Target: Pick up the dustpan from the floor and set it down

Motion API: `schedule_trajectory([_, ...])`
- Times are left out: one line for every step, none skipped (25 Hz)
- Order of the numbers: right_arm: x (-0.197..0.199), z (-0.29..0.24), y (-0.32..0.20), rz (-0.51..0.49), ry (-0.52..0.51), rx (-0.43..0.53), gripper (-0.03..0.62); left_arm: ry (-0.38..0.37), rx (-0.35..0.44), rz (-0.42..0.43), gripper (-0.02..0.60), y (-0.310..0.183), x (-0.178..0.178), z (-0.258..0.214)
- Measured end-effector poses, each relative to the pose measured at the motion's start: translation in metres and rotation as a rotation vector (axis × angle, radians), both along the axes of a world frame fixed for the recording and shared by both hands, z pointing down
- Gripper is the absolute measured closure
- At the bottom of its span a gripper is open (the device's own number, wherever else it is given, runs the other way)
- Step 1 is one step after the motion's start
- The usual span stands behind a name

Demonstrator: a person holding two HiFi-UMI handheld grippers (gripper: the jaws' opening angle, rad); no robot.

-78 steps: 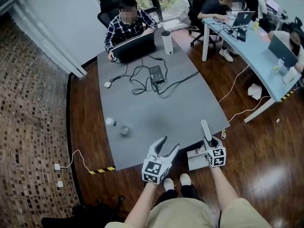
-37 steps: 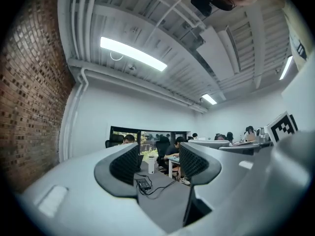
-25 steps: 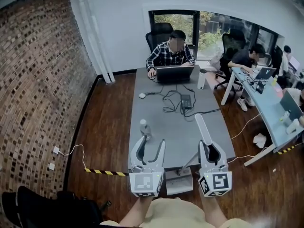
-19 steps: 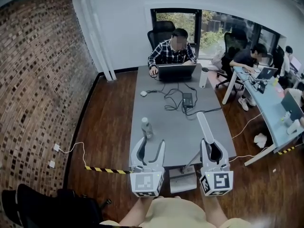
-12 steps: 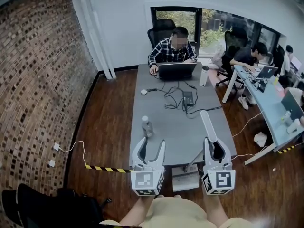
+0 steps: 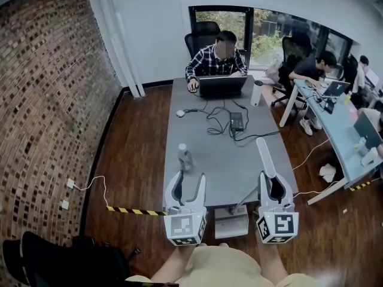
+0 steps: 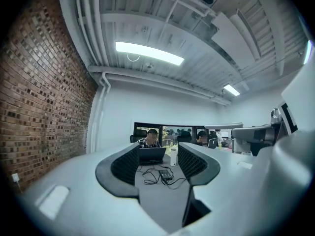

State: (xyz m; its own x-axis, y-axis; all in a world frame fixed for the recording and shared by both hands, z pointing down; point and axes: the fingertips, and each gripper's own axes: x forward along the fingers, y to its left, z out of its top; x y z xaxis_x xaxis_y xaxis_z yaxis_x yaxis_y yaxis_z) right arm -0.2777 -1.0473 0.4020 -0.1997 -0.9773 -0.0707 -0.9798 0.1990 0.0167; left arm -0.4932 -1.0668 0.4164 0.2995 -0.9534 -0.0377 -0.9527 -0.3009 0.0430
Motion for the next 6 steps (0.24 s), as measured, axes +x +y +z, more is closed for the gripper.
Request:
schedule_trajectory([-0.0014, -0.0003, -0.0002, -0.004, 0.0, 0.001, 0.479, 0.001, 0.001, 0.003, 0.356, -0.0001, 0.0004, 0.0])
schedule_trajectory([-0.0029, 0.0, -0.0005, -0.008, 0.001, 0.0, 0.479, 0.002, 0.002, 0.006, 0.356, -0.0004, 0.0007, 0.0001])
schedule_trajectory([-0.0046, 0.0006, -0.0008, -0.012, 0.001, -0.001, 0.479, 0.003, 0.003, 0.009, 0.356, -0.0006, 0.0011, 0.0005])
schedule_trajectory([-0.0062, 0.0016, -0.0009, -0.015, 0.0, -0.004, 0.479, 0.003, 0.003, 0.013, 0.356, -0.0007, 0.0014, 0.0011])
schedule_trajectory([-0.0077, 0.0028, -0.0009, -0.018, -0.002, -0.007, 0.479, 0.003, 0.002, 0.017, 0.356, -0.0007, 0.0017, 0.0018])
schedule_trajectory([-0.0091, 0.0041, -0.0009, -0.021, -0.004, -0.011, 0.479, 0.003, 0.002, 0.021, 0.356, -0.0006, 0.0021, 0.0025])
